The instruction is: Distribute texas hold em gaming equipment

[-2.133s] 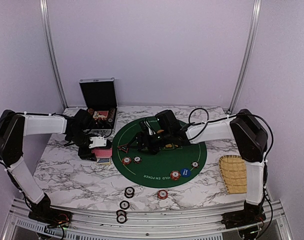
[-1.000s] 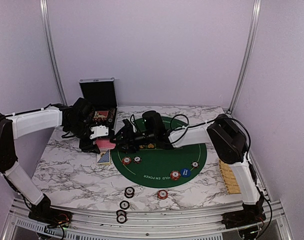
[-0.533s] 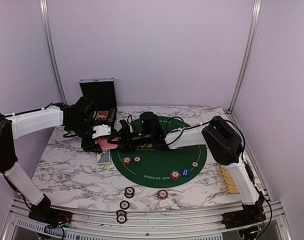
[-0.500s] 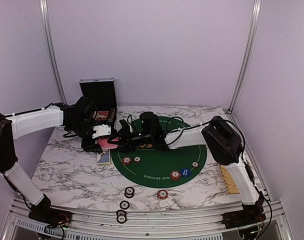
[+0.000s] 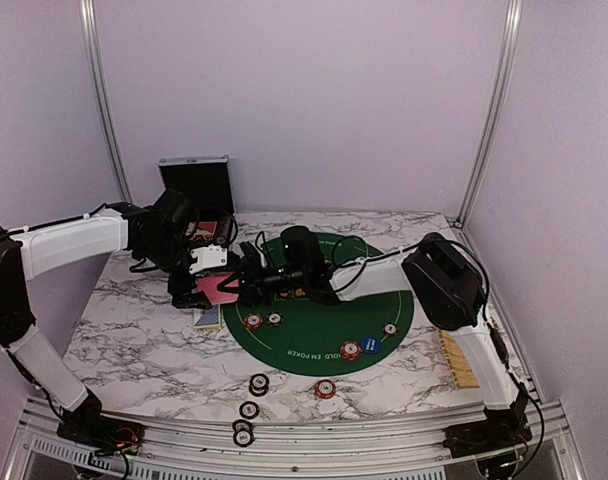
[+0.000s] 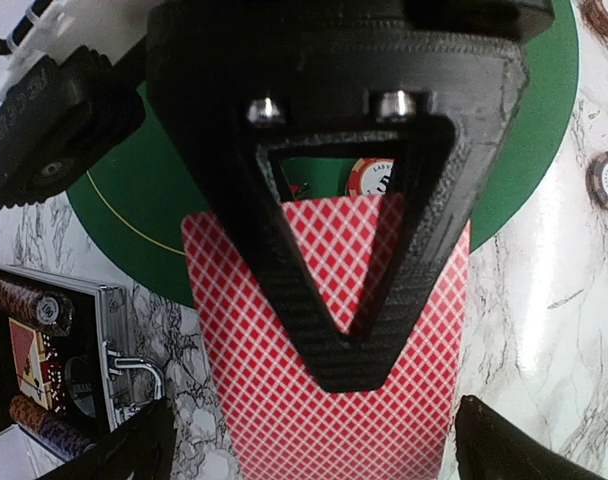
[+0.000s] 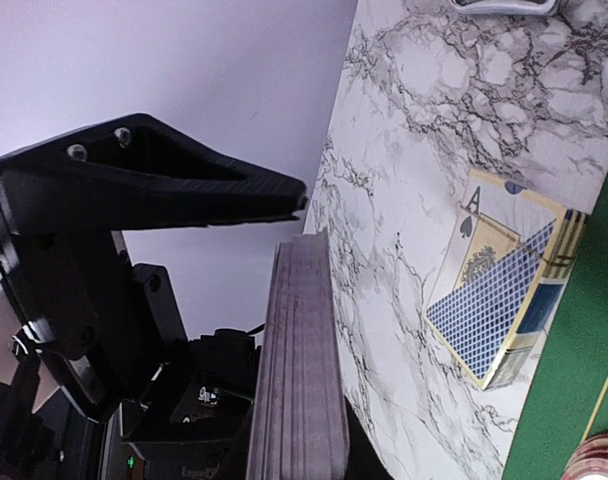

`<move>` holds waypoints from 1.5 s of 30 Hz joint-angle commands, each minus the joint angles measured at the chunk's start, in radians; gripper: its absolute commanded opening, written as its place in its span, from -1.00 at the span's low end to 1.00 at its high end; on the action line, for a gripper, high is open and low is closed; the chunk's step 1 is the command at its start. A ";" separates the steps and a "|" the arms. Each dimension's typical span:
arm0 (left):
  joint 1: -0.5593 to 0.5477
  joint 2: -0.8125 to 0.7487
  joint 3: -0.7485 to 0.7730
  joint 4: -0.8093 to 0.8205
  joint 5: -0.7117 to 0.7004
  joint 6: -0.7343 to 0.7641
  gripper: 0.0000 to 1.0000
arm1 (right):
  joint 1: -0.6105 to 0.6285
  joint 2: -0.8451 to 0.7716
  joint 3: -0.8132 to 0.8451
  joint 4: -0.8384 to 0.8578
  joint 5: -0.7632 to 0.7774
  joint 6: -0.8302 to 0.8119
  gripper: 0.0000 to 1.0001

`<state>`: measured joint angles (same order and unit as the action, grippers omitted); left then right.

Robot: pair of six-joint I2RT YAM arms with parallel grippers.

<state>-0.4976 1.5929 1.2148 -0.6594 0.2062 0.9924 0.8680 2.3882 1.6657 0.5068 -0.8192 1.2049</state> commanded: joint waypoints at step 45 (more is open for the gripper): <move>-0.024 0.015 -0.027 0.137 0.038 0.009 0.13 | 0.003 0.004 -0.013 0.055 -0.050 0.053 -0.82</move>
<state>-0.5224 1.6238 1.1618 -0.5571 0.2481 1.0016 0.8639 2.3882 1.6245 0.6079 -0.8539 1.2808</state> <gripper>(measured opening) 0.667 0.148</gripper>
